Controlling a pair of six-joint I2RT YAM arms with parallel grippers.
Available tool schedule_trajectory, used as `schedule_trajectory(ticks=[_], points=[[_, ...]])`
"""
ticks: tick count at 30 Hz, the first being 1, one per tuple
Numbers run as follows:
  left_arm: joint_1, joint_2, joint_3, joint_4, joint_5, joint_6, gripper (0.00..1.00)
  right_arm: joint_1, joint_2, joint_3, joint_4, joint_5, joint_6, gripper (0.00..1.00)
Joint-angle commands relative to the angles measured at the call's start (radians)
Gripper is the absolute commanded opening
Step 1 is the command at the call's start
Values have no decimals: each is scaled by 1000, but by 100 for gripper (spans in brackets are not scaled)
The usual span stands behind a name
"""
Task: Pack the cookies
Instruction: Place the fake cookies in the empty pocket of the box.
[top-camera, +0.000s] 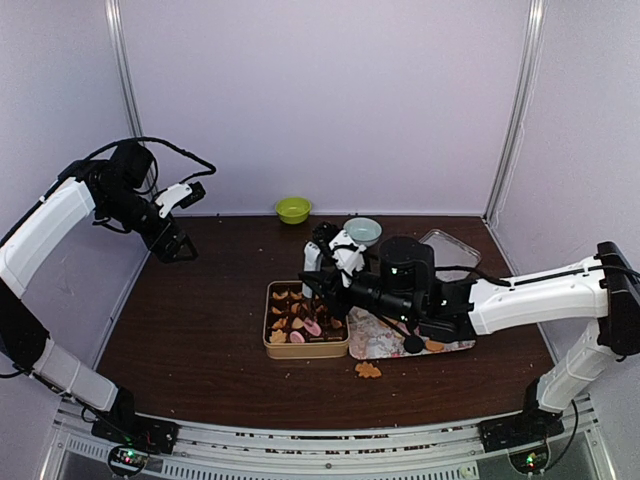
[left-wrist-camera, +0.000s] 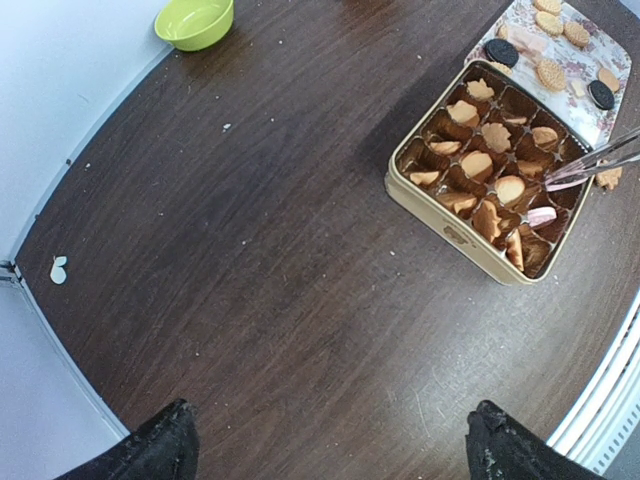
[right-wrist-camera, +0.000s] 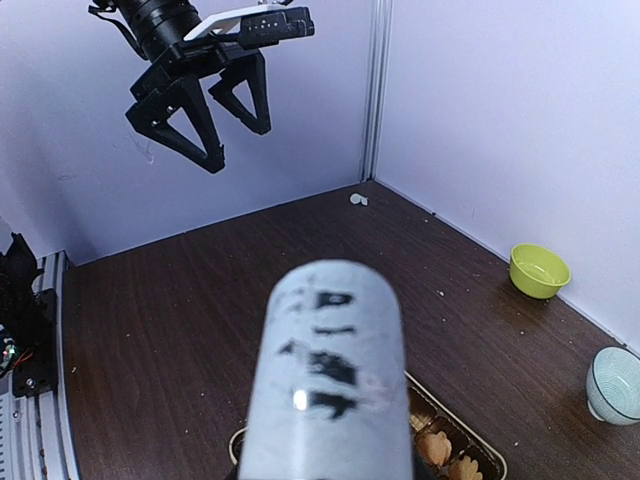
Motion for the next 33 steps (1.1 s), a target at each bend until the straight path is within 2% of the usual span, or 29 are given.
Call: schedule_trajectory(ticks=[1,19,25,33], points=[[7,-8,17,-13,-1,2,96,5,-5,-29,23,24,11,0],[7,-5,10,-11,5,2,96,12,-63,-98,8,54,34,0],[6,-14,8,-12,-2,3,96,12,-66,-66,22,73,47,32],[7,-11,8,-12,9,3,96,8,-114,-53,15,72,59,34]])
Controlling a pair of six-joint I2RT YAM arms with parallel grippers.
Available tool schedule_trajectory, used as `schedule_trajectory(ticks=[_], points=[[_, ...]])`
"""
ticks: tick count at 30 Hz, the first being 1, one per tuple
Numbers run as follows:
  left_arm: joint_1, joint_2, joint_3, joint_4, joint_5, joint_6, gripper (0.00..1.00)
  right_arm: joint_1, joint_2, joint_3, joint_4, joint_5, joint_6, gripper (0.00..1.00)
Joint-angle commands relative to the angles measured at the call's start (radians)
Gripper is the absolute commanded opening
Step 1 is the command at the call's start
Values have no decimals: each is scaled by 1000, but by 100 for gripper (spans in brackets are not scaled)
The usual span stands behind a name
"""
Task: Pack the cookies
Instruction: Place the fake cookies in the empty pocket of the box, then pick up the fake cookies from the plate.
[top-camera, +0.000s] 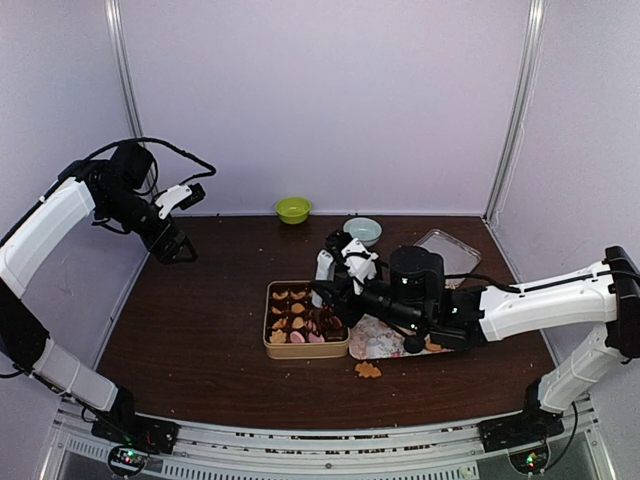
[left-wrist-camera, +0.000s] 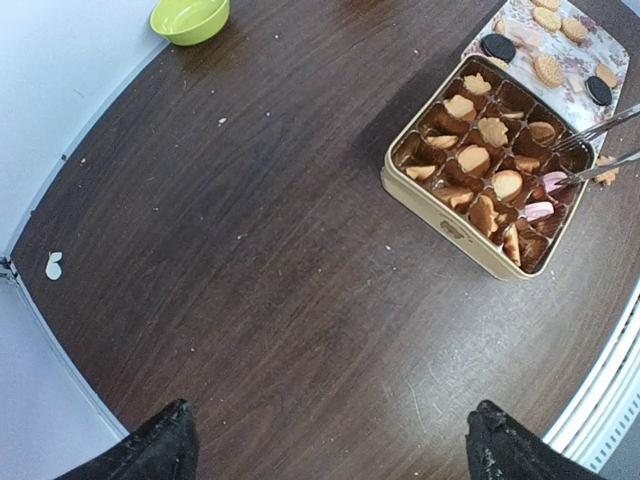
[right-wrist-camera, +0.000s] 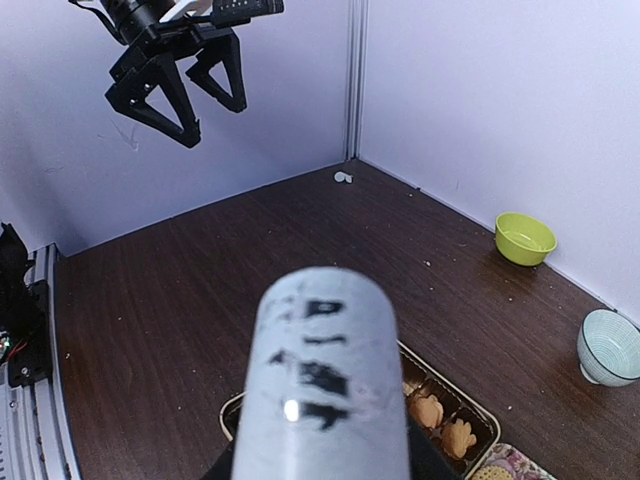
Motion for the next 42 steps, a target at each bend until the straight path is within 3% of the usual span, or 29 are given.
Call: schedule_trajectory(ticks=[1,9,19,26,35,42], points=[[6,-11,8,4,9,3,96,-1,-66,29,23,21,19,34],[6,-11,11,3,10,3,96,-55,-139,0,10,59,13,33],[6,-10,2,4,5,3,96,-225,-257,-117,-43,125,17,33],[6,7,12,4,8,2,97,-301,-169,-104,10,102,35,34],[7,6,16,4,6,-1,96,-313,14,-6,90,42,54,34],[6,4,10,3,0,0,96,-314,67,-7,109,16,75,34]])
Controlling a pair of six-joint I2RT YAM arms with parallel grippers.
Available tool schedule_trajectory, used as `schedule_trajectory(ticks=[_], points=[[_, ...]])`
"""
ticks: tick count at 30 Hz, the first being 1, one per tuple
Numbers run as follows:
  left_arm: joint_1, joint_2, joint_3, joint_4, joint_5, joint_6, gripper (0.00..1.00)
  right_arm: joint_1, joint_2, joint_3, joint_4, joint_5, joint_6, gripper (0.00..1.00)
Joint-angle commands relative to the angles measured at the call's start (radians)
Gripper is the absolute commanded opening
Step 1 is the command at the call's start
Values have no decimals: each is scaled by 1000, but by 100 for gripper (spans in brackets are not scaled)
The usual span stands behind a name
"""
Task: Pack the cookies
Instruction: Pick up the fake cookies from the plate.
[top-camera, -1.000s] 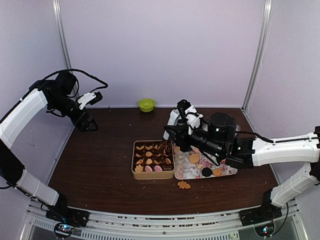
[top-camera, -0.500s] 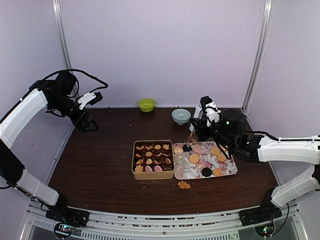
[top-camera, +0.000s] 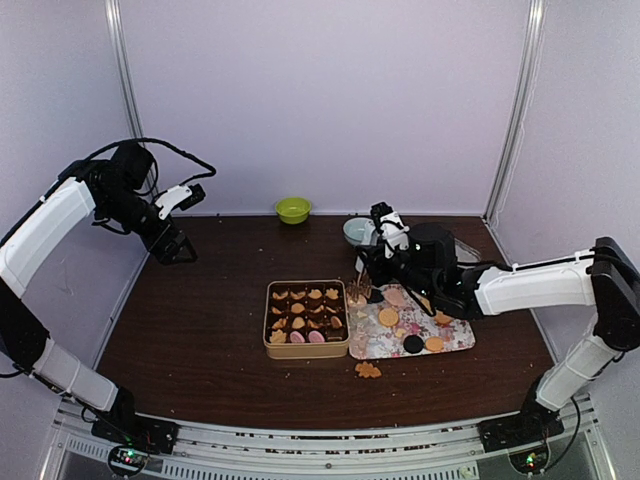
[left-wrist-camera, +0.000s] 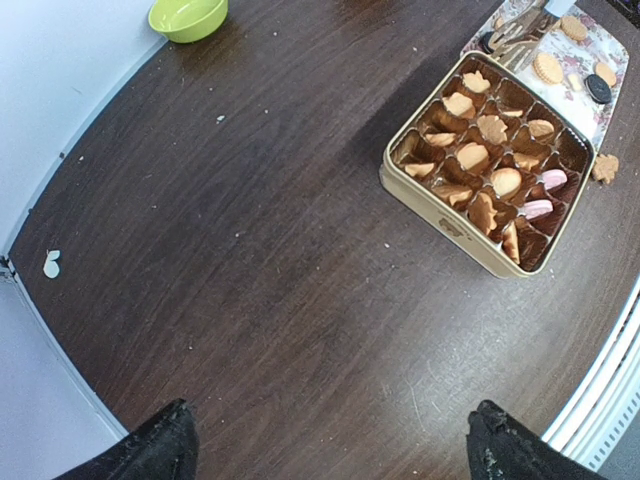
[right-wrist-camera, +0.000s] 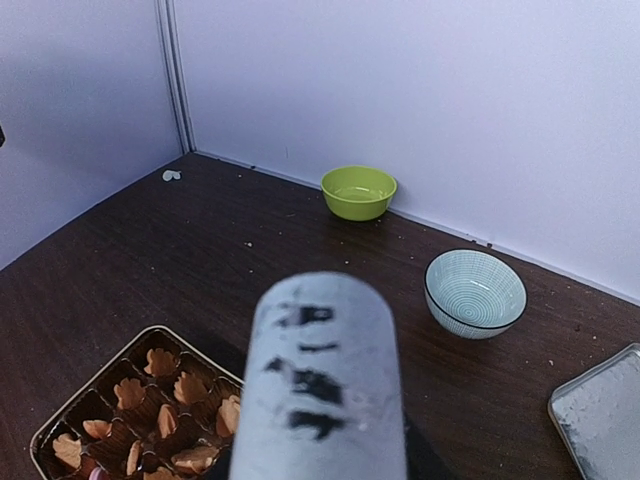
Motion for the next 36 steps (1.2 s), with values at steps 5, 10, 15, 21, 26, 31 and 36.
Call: schedule_trajectory(ticks=[5,10,15,21,26,31,36], points=[[8,7,15,9,7,0,96,-3,-46,-67,37,-14,23,33],[6,20,27,9,21,-4,96,0,-171,-183,-13,-4,38,33],[7,30,31,8,27,-10,96,1,-282,-237,-54,29,66,33],[7,34,32,8,31,-17,96,-23,-309,-180,-109,74,41,33],[7,27,30,9,22,-15,96,-65,-259,-135,-108,42,21,33],[7,18,19,9,16,-12,96,-101,-199,-122,-86,26,15,33],[7,11,15,9,9,-9,96,-139,-178,-128,-83,60,-17,33]])
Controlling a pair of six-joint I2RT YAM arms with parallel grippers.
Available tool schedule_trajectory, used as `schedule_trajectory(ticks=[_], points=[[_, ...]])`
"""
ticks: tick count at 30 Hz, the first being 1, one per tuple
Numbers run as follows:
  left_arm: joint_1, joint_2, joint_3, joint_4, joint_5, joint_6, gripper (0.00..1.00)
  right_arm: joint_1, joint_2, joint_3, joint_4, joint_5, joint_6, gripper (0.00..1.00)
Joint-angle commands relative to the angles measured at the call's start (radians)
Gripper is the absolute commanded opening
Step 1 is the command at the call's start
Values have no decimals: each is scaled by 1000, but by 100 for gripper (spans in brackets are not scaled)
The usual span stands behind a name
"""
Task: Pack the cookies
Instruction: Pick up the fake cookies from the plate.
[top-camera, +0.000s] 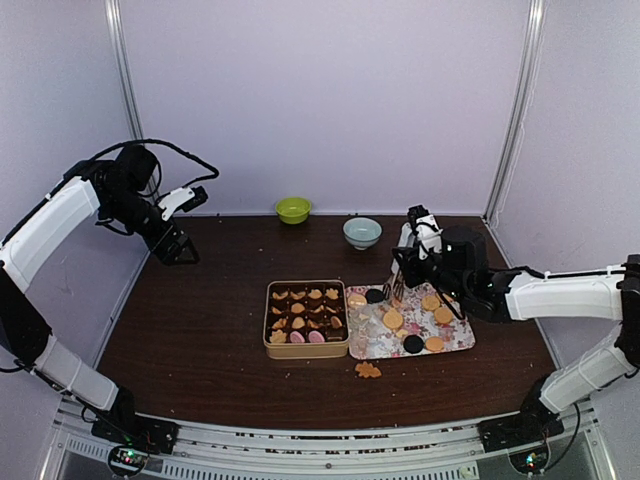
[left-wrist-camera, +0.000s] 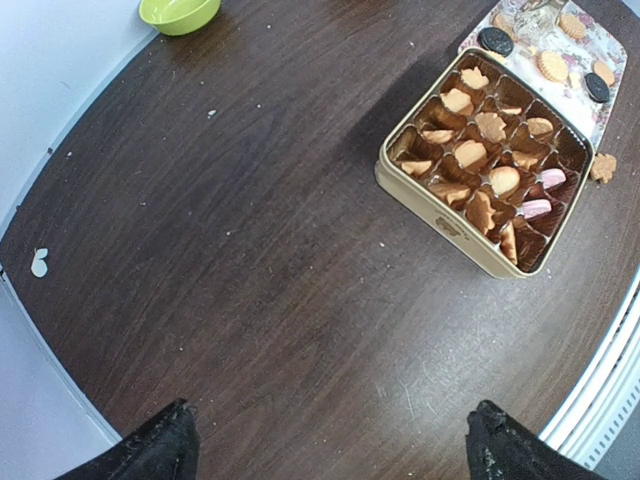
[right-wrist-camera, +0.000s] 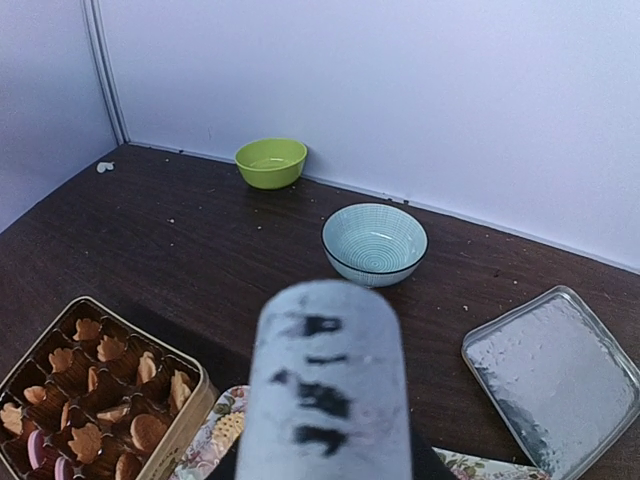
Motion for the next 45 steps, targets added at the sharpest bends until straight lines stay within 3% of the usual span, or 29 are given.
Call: schedule_trajectory(ticks=[1,18,30,38,45], points=[[8,-18,13,10,-2,-2,96,-38,-2,12,15,37,-39,32],[6,-13,9,9,12,-1,96,-114,-194,-95,-45,56,-38,31],[6,-7,10,9,26,-4,96,-98,-383,-152,-234,129,35,35],[6,3,11,10,37,-10,96,-30,-493,-152,-437,154,114,38],[6,11,14,11,49,-16,96,67,-515,-183,-507,183,191,40]])
